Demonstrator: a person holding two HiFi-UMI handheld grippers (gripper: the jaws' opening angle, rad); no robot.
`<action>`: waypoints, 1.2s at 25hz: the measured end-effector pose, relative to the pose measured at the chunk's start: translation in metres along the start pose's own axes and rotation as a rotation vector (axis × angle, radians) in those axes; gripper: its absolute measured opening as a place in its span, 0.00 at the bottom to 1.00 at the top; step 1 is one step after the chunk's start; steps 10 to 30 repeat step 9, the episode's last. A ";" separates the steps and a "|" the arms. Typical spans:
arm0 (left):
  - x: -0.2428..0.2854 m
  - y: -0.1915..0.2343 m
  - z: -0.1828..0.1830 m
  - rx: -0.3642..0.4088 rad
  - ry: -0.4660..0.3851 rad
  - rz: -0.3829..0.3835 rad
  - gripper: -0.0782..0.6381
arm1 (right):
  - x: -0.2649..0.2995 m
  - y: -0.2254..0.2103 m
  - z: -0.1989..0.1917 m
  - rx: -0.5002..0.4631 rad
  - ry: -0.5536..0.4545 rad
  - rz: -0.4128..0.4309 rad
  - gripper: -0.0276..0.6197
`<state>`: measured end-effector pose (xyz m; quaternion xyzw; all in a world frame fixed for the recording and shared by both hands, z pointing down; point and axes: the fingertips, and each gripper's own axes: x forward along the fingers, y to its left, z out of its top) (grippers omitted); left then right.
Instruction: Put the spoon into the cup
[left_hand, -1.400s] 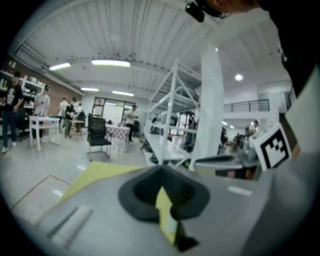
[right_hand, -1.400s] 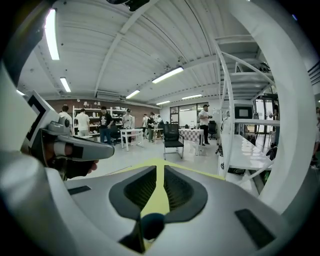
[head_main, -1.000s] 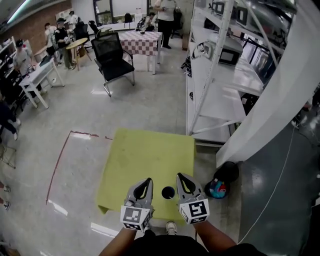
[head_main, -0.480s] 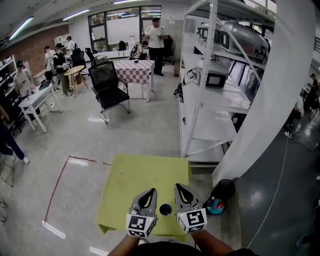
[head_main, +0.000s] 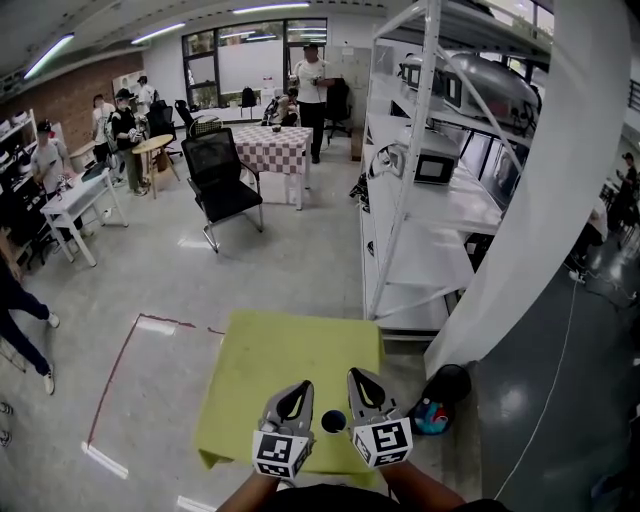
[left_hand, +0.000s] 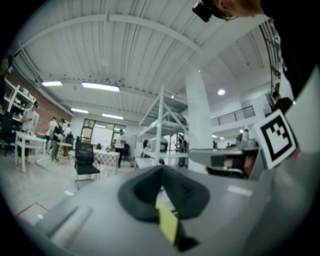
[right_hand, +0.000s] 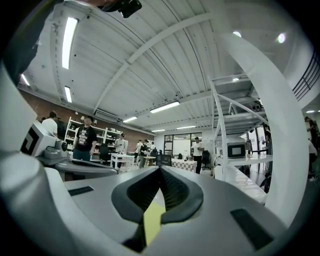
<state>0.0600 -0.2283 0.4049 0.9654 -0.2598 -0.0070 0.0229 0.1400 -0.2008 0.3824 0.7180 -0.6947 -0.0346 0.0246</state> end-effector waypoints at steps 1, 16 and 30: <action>-0.001 0.002 0.000 -0.002 0.000 0.002 0.12 | 0.000 0.001 0.000 0.002 -0.001 0.001 0.05; -0.007 0.004 -0.002 -0.008 -0.019 -0.008 0.12 | 0.000 0.011 0.000 -0.004 -0.012 0.009 0.05; -0.007 0.004 -0.002 -0.008 -0.019 -0.008 0.12 | 0.000 0.011 0.000 -0.004 -0.012 0.009 0.05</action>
